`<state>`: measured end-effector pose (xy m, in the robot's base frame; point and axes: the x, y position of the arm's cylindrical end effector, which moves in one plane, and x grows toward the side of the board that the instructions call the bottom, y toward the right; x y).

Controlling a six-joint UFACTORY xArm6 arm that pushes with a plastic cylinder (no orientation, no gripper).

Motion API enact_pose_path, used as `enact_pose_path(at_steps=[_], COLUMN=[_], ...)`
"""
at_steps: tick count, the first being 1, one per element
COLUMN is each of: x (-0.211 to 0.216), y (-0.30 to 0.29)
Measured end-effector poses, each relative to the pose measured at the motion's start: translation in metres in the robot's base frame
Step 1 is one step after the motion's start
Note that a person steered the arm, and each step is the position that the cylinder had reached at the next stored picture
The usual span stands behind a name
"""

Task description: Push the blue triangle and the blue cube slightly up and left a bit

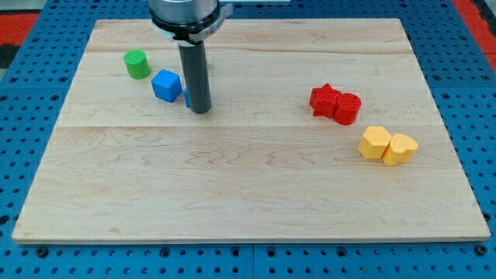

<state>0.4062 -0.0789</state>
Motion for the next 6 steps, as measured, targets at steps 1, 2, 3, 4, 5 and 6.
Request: enact_pose_path(at_steps=[1, 2, 3, 4, 5, 6], x=[0.000, 0.000, -0.008, -0.021, -0.022, -0.022], y=[0.002, 0.030, 0.036, 0.010, -0.017, -0.017])
